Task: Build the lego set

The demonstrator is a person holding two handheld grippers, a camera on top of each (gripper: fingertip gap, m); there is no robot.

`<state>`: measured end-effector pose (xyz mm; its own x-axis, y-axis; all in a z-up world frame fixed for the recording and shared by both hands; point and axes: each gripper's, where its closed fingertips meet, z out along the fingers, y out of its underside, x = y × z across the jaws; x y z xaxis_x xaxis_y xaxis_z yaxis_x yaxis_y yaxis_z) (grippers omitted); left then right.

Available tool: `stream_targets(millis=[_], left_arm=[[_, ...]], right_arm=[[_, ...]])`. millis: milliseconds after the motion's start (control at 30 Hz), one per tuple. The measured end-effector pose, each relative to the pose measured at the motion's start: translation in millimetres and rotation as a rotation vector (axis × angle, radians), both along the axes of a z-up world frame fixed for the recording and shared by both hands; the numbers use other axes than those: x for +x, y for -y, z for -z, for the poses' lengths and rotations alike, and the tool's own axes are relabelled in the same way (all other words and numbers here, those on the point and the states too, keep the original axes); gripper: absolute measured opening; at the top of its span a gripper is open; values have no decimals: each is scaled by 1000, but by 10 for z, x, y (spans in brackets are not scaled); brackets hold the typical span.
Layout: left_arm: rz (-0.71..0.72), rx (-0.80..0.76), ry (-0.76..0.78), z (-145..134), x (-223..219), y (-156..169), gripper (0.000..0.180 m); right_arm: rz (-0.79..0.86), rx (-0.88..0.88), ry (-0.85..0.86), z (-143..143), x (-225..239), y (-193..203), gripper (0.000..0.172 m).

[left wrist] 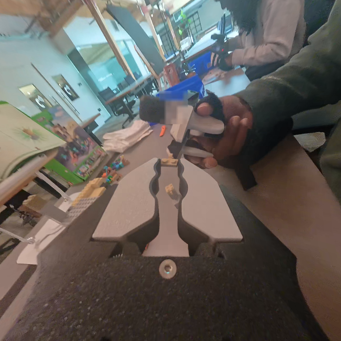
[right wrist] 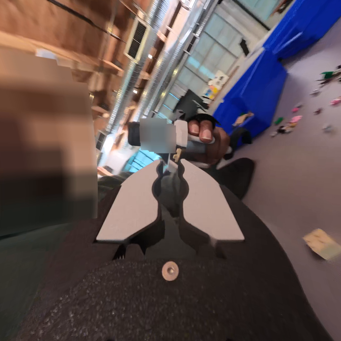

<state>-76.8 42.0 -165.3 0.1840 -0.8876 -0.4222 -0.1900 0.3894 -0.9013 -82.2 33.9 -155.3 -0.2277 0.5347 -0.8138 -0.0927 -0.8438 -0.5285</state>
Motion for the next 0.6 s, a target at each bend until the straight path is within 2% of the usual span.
stream_targets(millis=[100, 233, 333, 600], left_arm=[[-7, -16, -36, 81, 50, -16, 17], [-5, -28, -41, 94, 76, -8, 17], [3, -25, -42, 109, 85, 6, 17], [144, -86, -15, 119, 103, 179, 19]], right_arm=[[41, 49, 97, 87, -14, -30, 14], [19, -25, 65, 125, -15, -45, 6], [-9, -60, 49, 145, -4, -36, 5], [-191, -113, 76, 165, 42, 95, 5]])
